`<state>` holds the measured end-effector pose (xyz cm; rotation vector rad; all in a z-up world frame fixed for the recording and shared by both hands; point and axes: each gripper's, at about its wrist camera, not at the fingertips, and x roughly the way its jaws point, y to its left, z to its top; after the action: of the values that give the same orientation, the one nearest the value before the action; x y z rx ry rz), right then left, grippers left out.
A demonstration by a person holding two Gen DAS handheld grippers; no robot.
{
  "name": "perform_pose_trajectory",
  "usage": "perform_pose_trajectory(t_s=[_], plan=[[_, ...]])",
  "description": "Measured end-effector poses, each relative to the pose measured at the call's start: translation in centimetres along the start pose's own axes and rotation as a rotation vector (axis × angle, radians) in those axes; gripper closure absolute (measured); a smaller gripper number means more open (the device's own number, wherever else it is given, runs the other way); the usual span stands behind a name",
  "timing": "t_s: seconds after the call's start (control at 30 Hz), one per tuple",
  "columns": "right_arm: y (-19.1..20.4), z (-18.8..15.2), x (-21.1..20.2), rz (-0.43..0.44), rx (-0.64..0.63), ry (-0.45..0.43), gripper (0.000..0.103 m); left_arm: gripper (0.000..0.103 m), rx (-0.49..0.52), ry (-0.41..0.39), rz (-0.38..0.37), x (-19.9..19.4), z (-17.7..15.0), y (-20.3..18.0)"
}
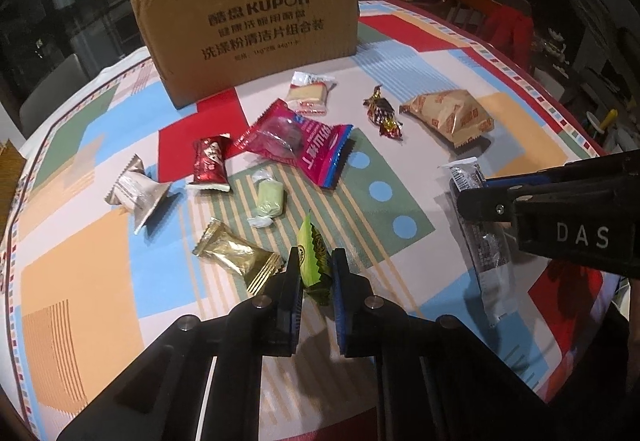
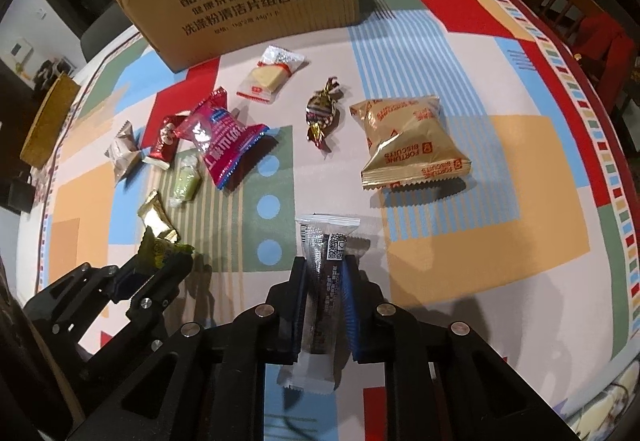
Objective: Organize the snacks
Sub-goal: 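Carry the silver bar and green candy over the cardboard box with both tools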
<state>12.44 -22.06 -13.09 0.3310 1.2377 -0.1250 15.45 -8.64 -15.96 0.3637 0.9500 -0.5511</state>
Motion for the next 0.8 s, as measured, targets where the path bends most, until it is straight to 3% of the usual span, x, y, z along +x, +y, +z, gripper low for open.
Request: perform_pose_trajectory(t_s=[0.8], plan=[[0.7, 0.9, -6.9, -0.011, -0.087, -0.169, 0.085, 0.088, -0.128, -0.092, 0.071, -6.1, 2.1, 0.7]])
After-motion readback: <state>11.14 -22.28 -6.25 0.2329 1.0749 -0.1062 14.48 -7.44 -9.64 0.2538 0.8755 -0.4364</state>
